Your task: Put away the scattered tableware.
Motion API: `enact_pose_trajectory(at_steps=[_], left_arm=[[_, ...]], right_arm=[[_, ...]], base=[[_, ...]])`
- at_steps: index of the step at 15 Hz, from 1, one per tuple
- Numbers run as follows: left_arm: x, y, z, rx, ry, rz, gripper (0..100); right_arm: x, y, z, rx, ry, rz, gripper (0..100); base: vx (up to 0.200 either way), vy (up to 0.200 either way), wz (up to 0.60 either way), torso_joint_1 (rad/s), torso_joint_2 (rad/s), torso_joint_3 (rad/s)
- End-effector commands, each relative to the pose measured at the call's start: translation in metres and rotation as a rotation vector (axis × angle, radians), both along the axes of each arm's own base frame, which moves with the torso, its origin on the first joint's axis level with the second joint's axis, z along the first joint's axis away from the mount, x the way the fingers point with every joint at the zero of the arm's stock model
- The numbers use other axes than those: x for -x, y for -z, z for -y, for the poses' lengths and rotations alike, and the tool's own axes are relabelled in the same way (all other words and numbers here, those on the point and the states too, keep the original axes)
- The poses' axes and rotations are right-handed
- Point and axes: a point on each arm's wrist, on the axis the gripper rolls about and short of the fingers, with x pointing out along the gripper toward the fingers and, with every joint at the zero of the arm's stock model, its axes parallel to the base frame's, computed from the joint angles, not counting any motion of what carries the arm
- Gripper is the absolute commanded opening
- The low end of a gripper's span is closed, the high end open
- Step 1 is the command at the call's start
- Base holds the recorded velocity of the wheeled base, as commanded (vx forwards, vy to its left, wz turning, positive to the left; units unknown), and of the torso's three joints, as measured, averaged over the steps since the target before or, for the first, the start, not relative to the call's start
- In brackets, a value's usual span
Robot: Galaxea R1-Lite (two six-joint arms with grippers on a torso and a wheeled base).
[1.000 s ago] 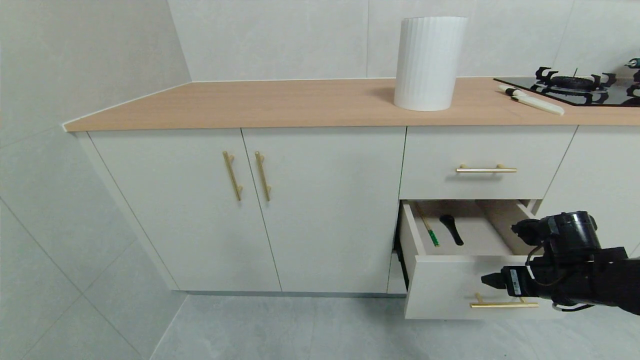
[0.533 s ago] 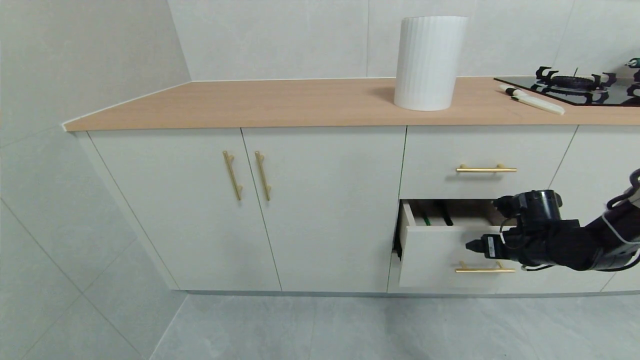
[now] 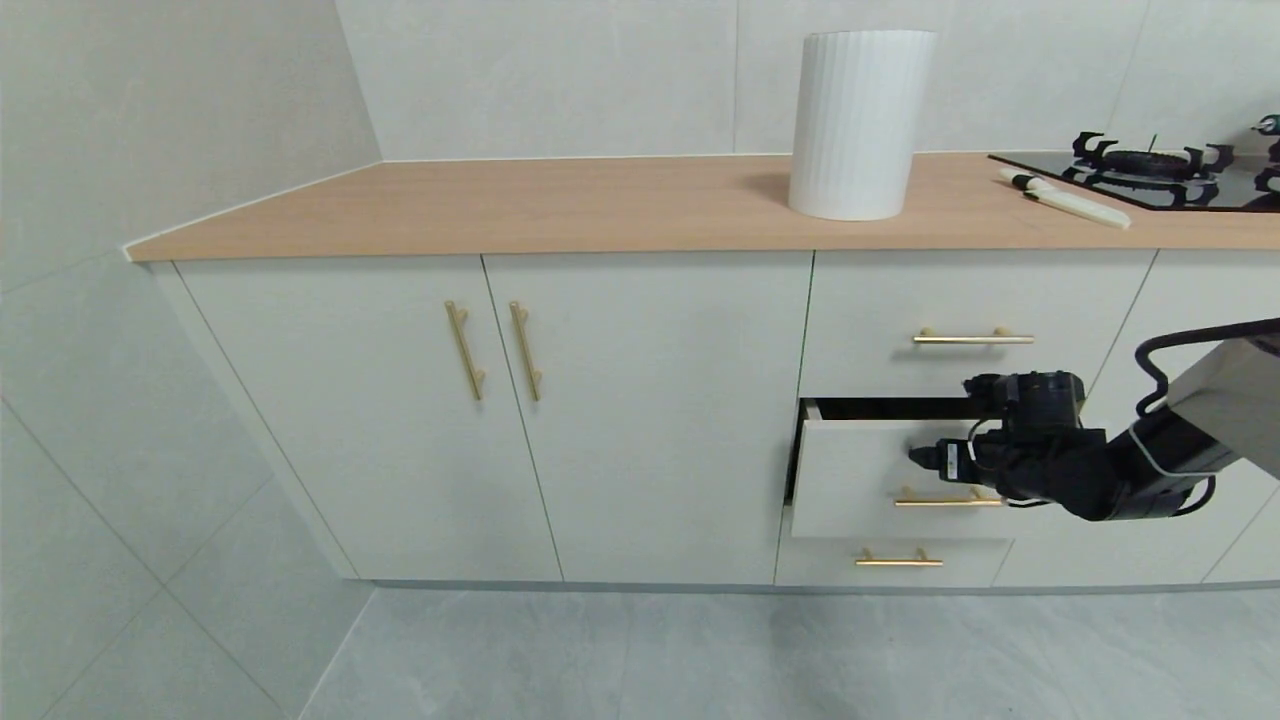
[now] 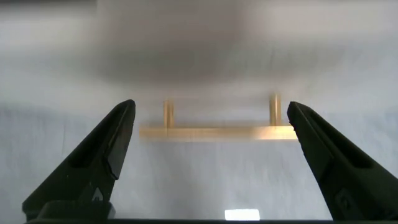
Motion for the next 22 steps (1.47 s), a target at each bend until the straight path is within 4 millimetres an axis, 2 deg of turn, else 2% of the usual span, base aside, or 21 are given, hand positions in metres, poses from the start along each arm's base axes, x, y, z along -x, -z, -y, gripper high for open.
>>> enact_pose_trajectory(at_steps=[1, 3, 8, 15, 20, 22], left_arm=[[0.000, 0.000, 0.000, 0.000, -0.001, 0.000, 100], [0.000, 0.000, 0.000, 0.000, -0.001, 0.000, 100], [0.000, 0.000, 0.000, 0.000, -0.001, 0.000, 100], [0.000, 0.000, 0.000, 0.000, -0.002, 0.000, 100], [0.000, 0.000, 0.000, 0.000, -0.001, 0.000, 100], [0.000, 0.000, 0.000, 0.000, -0.001, 0.000, 100]], right_arm=[[-0.007, 0.019, -0.001, -0.009, 0.007, 0.008, 100], [-0.009, 0.022, -0.003, -0.026, 0.016, 0.016, 100], [-0.030, 0.021, -0.010, -0.093, 0.123, 0.101, 100], [-0.049, 0.018, -0.012, -0.130, 0.205, 0.197, 100], [-0.043, 0.012, -0.011, -0.124, 0.222, 0.197, 100], [-0.025, -0.018, -0.011, -0.128, 0.219, 0.222, 100]], base=[[0.000, 0.000, 0.00, 0.000, 0.00, 0.000], [0.000, 0.000, 0.00, 0.000, 0.00, 0.000], [0.000, 0.000, 0.00, 0.000, 0.00, 0.000], [0.000, 0.000, 0.00, 0.000, 0.00, 0.000], [0.000, 0.000, 0.00, 0.000, 0.00, 0.000], [0.000, 0.000, 0.00, 0.000, 0.00, 0.000]])
